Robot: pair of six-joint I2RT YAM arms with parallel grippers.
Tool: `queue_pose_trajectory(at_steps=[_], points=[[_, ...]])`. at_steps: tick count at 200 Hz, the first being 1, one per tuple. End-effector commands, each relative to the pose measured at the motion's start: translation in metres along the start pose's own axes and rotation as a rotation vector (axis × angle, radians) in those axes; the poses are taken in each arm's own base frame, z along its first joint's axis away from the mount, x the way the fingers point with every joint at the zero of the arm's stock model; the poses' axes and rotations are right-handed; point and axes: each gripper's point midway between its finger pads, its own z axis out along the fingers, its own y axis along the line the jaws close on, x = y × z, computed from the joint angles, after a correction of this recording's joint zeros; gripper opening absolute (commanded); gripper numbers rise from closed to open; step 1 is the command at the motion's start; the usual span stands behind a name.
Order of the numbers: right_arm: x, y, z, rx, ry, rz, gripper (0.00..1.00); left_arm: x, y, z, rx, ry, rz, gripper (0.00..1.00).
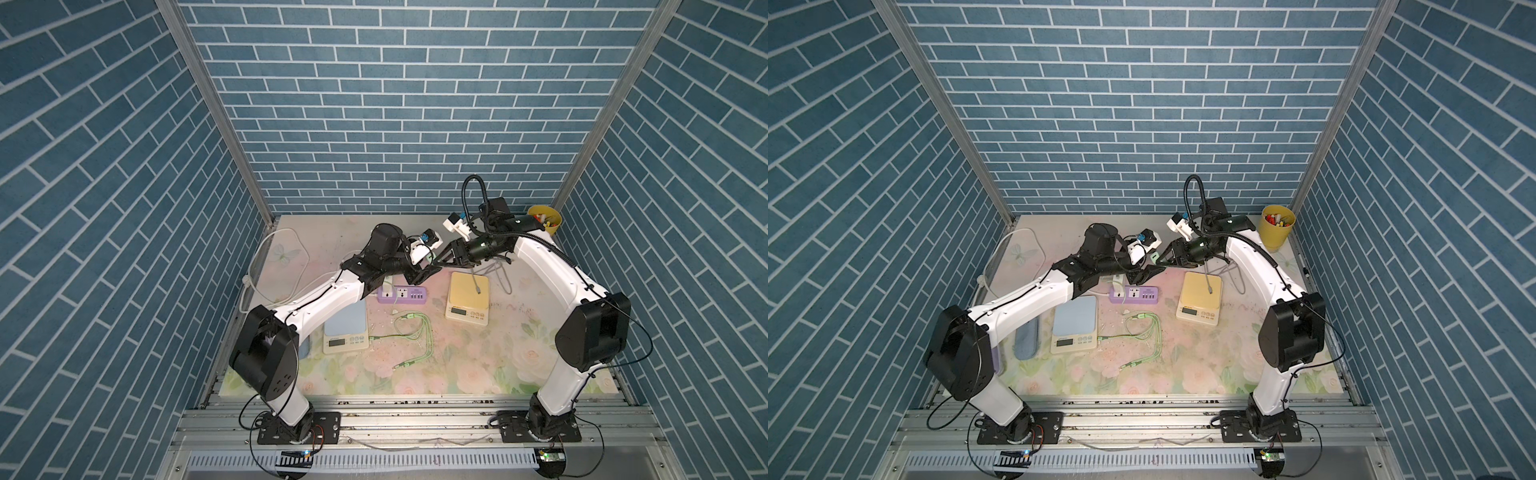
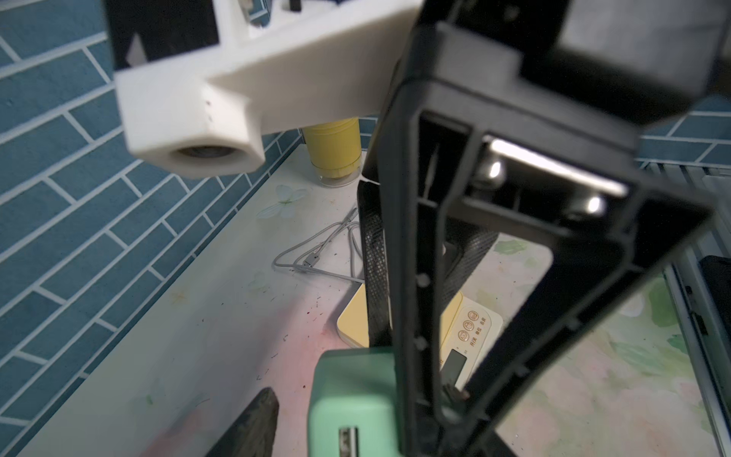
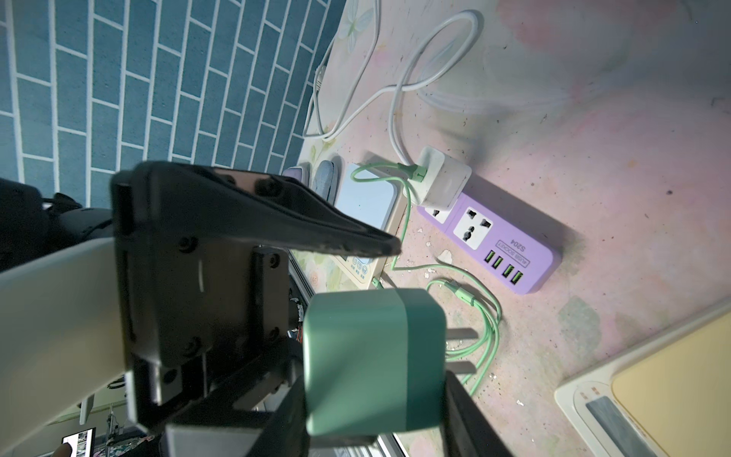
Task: Charge the electronic scale
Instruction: Pick up the plug from the center of the board, then insert the plug into the socket.
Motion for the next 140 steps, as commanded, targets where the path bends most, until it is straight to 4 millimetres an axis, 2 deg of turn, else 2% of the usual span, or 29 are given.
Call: queue_pose_trajectory(at_steps=[1,17,31,88,103,119,140], points=[[0.004,0.015,-0.006,-0.041,-0.008,-0.01,0.37,-0.008,0.0,0.002,0.02,0.0,-0.028,0.59],[0.004,0.014,-0.004,-0.043,-0.007,-0.005,0.38,-0.008,0.0,0.003,0.021,-0.001,-0.049,0.51],[0.004,0.012,-0.003,-0.041,-0.006,0.001,0.43,-0.007,0.002,0.004,0.014,0.002,-0.075,0.44],[-0.003,0.002,-0.005,0.025,-0.044,0.003,0.61,0.007,0.012,0.006,-0.052,0.053,-0.192,0.32],[-0.008,-0.001,-0.009,0.06,-0.067,-0.001,0.69,0.017,0.018,0.005,-0.099,0.094,-0.234,0.29],[-0.014,-0.008,-0.018,0.122,-0.111,-0.002,0.71,0.037,0.031,0.001,-0.198,0.176,-0.31,0.28],[-0.021,-0.035,-0.033,0.248,-0.196,0.04,0.71,0.068,0.044,-0.006,-0.333,0.308,-0.424,0.3]])
